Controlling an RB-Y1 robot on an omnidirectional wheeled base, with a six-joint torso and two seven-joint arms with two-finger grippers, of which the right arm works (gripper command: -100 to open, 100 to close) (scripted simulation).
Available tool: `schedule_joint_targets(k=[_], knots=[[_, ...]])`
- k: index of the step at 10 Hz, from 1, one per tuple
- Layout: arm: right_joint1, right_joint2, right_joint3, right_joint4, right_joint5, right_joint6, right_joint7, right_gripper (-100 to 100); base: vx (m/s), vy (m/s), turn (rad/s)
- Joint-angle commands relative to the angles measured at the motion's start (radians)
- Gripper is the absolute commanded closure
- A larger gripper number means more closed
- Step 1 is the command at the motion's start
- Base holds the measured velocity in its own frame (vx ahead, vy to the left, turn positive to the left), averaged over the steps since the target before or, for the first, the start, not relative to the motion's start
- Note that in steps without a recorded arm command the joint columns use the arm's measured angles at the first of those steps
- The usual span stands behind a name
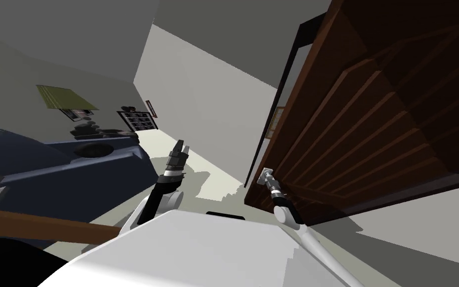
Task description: Pull the door open
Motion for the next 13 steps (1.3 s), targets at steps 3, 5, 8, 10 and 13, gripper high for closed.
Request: schedule_joint_targets(k=[3, 5, 8, 10, 13], knots=[[0.012, -0.041, 0.037, -0.019, 0.011, -0.026, -0.043, 100, -0.245, -0.080, 0.137], [0.021, -0.051, 0.054, -0.022, 0.016, -0.029, -0.055, 100, -0.131, -0.035, 0.101], [0.031, -0.085, 0.082, -0.034, 0.028, -0.055, -0.089, 100, -0.247, -0.093, 0.167], [0.036, -0.105, 0.098, -0.041, 0.035, -0.070, -0.109, 100, -0.236, -0.080, 0.130], [0.044, -0.133, 0.121, -0.052, 0.045, -0.091, -0.136, 100, -0.234, -0.073, 0.127]])
